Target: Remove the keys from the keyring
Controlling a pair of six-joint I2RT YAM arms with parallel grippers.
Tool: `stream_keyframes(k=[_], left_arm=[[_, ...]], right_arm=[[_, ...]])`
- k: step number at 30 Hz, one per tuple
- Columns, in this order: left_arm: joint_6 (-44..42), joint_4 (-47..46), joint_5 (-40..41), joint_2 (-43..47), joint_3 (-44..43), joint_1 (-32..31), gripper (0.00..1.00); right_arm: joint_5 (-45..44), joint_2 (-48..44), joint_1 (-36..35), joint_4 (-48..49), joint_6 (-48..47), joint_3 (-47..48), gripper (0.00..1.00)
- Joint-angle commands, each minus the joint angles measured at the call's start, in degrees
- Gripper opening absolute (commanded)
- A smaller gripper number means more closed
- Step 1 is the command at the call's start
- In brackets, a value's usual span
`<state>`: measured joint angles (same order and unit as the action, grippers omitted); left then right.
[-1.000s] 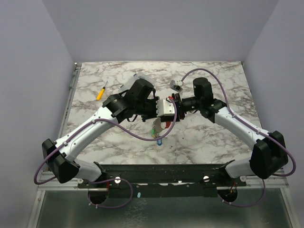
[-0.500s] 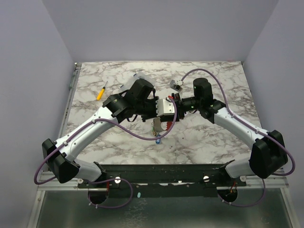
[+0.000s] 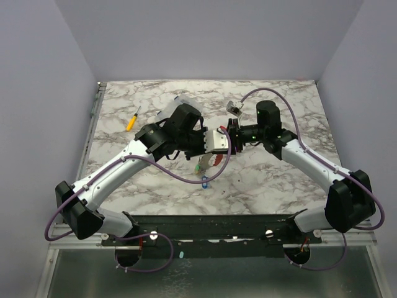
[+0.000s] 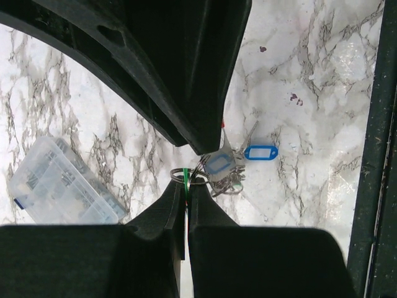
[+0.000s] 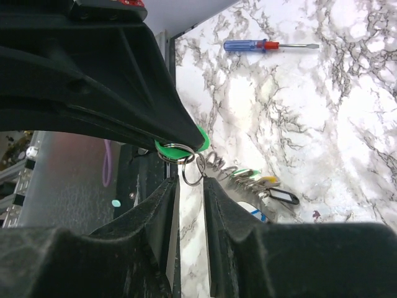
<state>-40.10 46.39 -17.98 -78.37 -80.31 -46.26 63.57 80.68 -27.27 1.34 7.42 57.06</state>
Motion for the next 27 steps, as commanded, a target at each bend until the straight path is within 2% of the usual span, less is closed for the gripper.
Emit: stream_keyframes(k=[1, 10, 27], left_arm=[[1.0, -1.8, -2.3, 0.2, -0.2, -0.3, 0.00], [1.5, -1.9, -2.7, -1.0, -1.5, -0.3, 0.00], [2.5, -2.4, -3.4, -1.9, -2.1, -0.3, 0.00]], right_arm=[[-1.1, -0.1, 0.3, -0.6, -1.1, -0.6, 0.30], [3.4, 0.5, 0.3, 2.3, 1.1, -1.2, 0.34], [3.5, 2.6, -0.5, 4.0, 1.4, -2.1, 0.33]])
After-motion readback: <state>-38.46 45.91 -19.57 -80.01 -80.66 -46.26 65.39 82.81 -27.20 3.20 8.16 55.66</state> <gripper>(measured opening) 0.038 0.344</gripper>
